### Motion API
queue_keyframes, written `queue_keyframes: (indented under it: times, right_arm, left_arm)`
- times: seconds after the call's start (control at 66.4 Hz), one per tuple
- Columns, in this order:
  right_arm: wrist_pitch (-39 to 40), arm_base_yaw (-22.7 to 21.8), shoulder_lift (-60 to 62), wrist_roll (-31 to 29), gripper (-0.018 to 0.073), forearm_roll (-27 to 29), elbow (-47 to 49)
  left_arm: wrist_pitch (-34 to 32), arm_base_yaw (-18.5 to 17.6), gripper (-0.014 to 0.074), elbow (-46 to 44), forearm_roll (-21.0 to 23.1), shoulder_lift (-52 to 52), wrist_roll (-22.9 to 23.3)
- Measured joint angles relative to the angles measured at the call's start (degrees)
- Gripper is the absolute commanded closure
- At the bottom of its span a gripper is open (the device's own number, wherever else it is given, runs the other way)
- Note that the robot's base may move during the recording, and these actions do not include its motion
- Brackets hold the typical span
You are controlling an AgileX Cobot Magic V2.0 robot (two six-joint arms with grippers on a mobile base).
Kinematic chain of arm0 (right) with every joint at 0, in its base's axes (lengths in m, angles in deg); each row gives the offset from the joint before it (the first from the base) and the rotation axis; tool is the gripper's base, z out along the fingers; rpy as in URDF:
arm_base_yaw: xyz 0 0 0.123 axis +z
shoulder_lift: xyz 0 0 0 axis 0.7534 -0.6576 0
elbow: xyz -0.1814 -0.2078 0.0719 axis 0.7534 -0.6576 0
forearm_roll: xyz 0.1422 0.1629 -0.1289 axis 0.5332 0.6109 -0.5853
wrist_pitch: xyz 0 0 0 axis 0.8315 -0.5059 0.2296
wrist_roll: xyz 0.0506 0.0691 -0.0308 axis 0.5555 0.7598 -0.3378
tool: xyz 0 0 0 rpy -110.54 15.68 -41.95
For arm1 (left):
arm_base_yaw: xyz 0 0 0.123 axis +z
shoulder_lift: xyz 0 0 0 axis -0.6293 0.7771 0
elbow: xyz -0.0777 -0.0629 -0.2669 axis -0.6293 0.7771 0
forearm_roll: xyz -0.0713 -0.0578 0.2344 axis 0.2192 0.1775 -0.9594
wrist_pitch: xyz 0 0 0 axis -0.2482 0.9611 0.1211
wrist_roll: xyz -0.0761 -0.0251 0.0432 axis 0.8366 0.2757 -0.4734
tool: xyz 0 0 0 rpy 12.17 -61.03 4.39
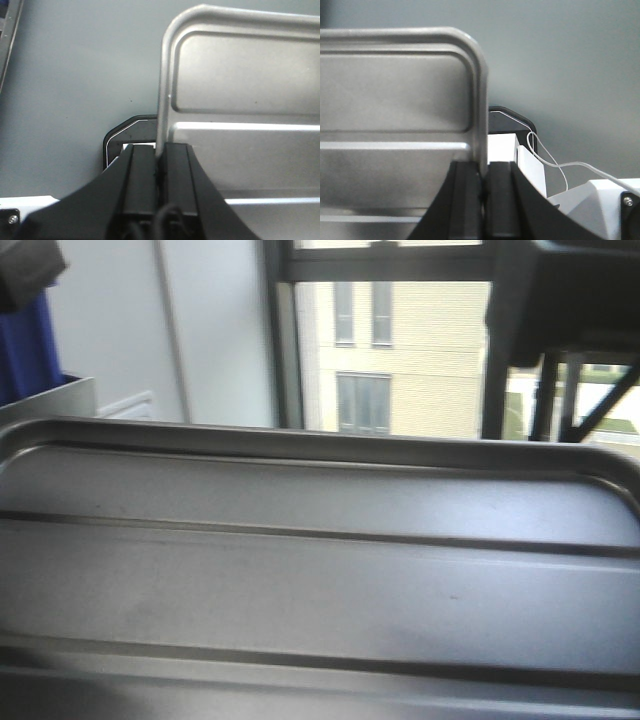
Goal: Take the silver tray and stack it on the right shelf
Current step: 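Hold the silver tray with both grippers while the base drives, then carry the silver tray with both grippers over the grey tray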
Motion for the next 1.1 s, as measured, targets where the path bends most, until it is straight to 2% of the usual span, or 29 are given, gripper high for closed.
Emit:
queue_keyframes:
  times: [1.1]
  right_arm:
    - [0.00,0.00,0.00,0.00,0.0501,-0.11,0.00]
  left_arm:
    - [0.11,0.00,0.0682,0.00,-0.10,0.00,0.00]
